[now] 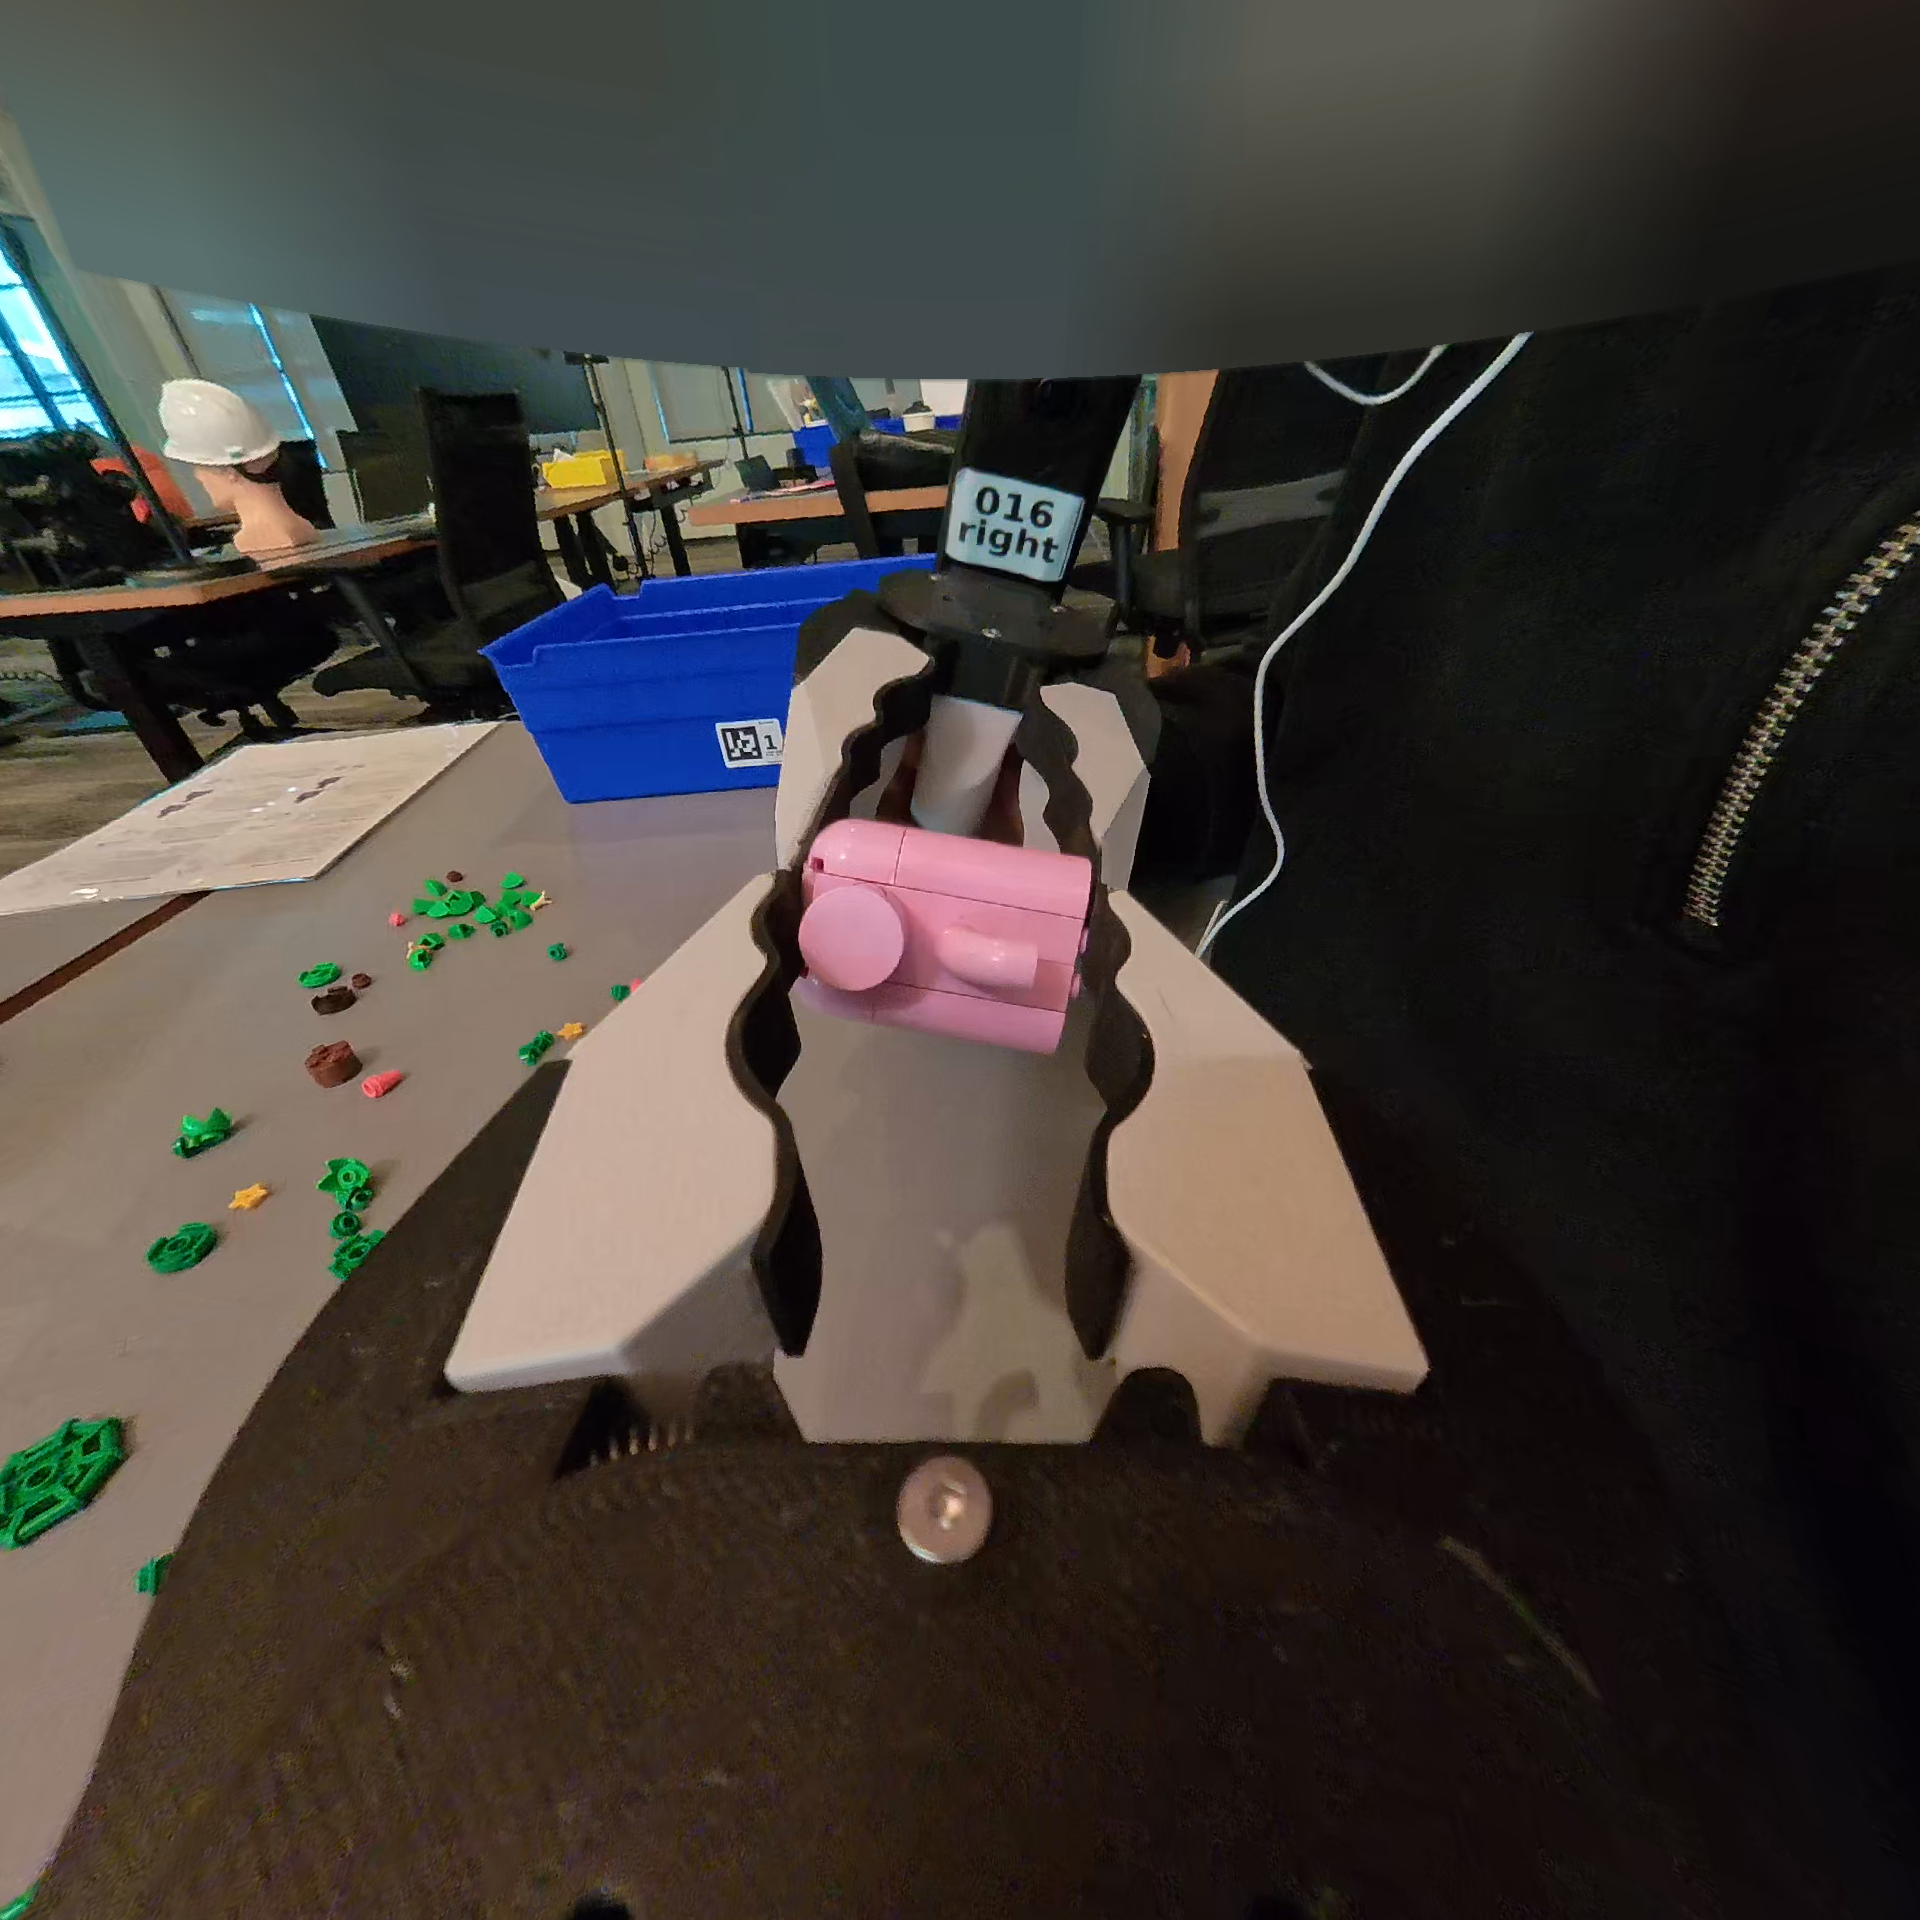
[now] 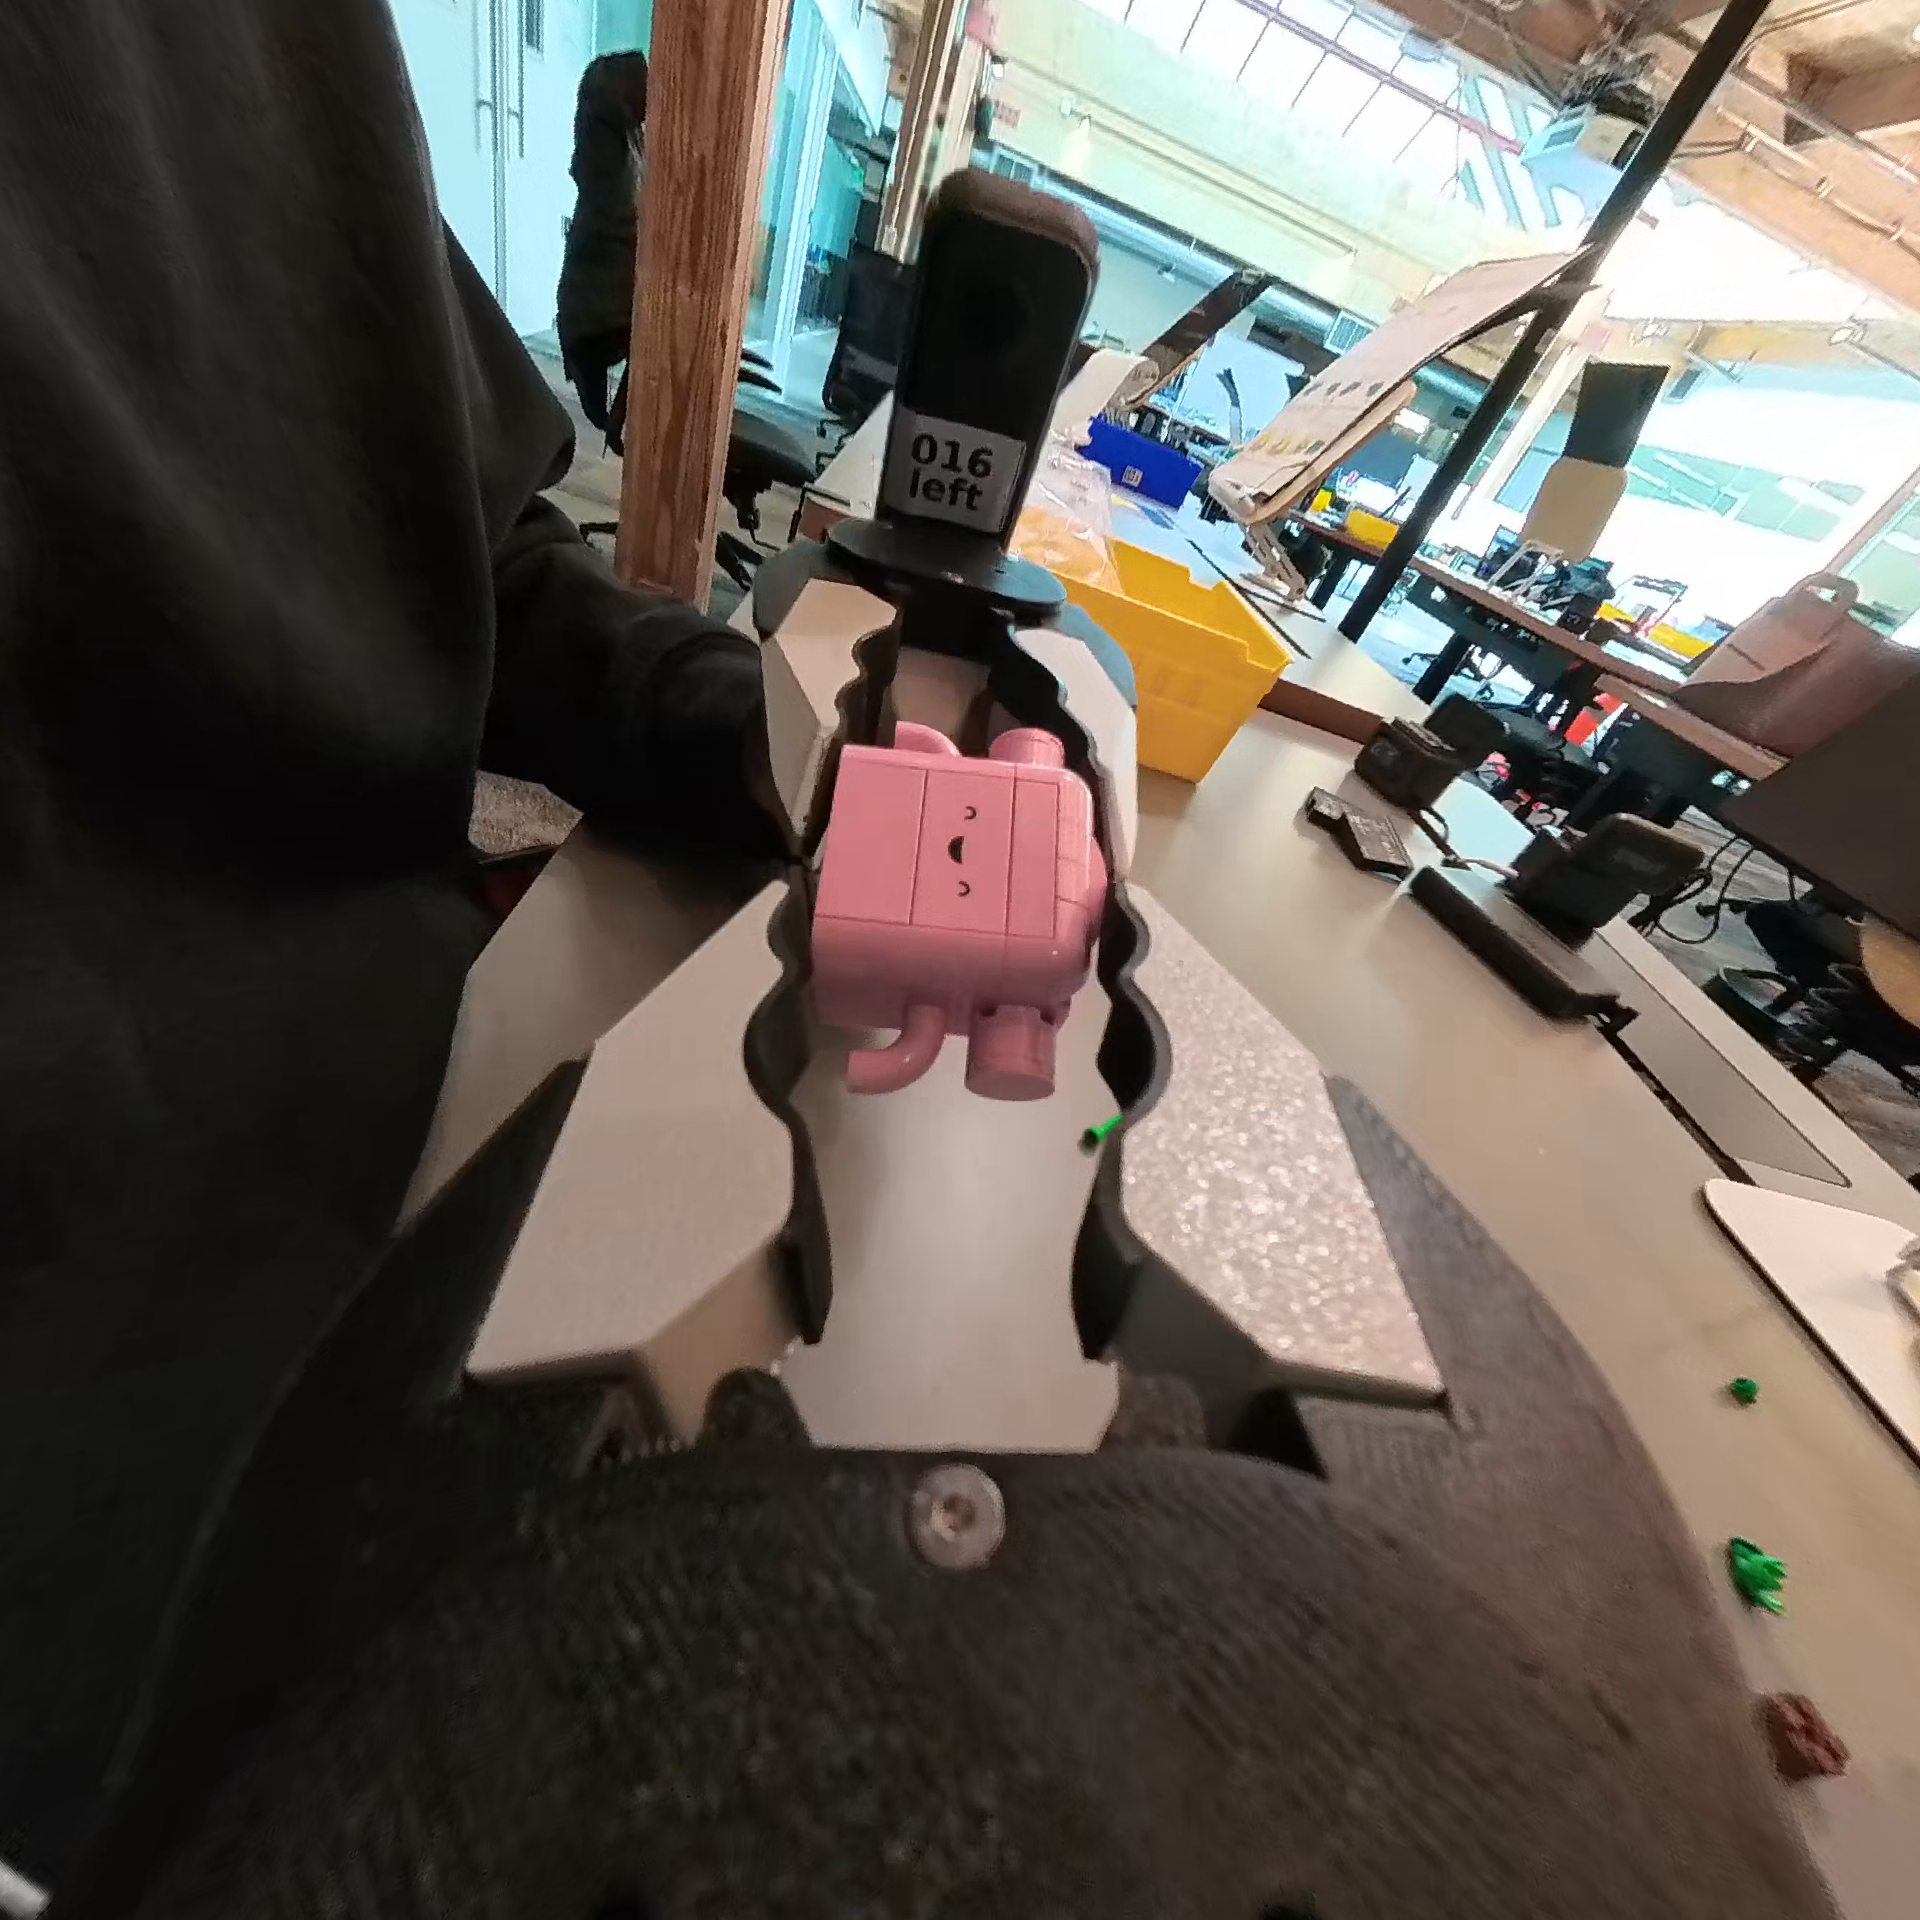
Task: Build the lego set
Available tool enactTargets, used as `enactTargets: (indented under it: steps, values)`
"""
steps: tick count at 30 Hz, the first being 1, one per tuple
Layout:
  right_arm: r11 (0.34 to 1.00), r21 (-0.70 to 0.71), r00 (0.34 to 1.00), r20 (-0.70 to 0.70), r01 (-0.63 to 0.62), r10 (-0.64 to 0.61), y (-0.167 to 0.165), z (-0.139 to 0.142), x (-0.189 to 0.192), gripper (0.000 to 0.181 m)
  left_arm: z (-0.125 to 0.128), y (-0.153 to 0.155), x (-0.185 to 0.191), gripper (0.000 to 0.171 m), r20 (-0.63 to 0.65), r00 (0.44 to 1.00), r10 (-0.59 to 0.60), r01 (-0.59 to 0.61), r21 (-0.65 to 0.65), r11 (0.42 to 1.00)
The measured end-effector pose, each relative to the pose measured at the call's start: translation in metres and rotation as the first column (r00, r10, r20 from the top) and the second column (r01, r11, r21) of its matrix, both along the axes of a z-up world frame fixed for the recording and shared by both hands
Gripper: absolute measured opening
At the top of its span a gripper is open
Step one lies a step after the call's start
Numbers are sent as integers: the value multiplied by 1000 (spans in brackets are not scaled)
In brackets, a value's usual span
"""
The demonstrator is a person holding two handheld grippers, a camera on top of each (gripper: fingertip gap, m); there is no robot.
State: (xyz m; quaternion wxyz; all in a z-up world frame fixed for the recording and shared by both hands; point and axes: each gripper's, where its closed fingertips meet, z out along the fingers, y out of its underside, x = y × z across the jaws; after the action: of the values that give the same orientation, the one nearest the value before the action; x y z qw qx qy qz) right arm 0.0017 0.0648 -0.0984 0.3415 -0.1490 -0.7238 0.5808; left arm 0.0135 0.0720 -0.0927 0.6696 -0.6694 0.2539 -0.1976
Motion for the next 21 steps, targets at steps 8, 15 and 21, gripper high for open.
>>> enactTargets:
  steps: [8,15,21]
  values:
    - [996,81,998,63,22,-27,1,-13,1,55,-12,1,1,51,-40,999,-16,14,-52,999]
    - [995,15,995,4,97,-97,12,-4,-11,54,-6,7,-10,59,63,998,1,3,-58,998]
    - [953,170,967,-91,249,-236,33,-19,-26,54,-16,24,-35,70,382,921,72,33,-260,965]
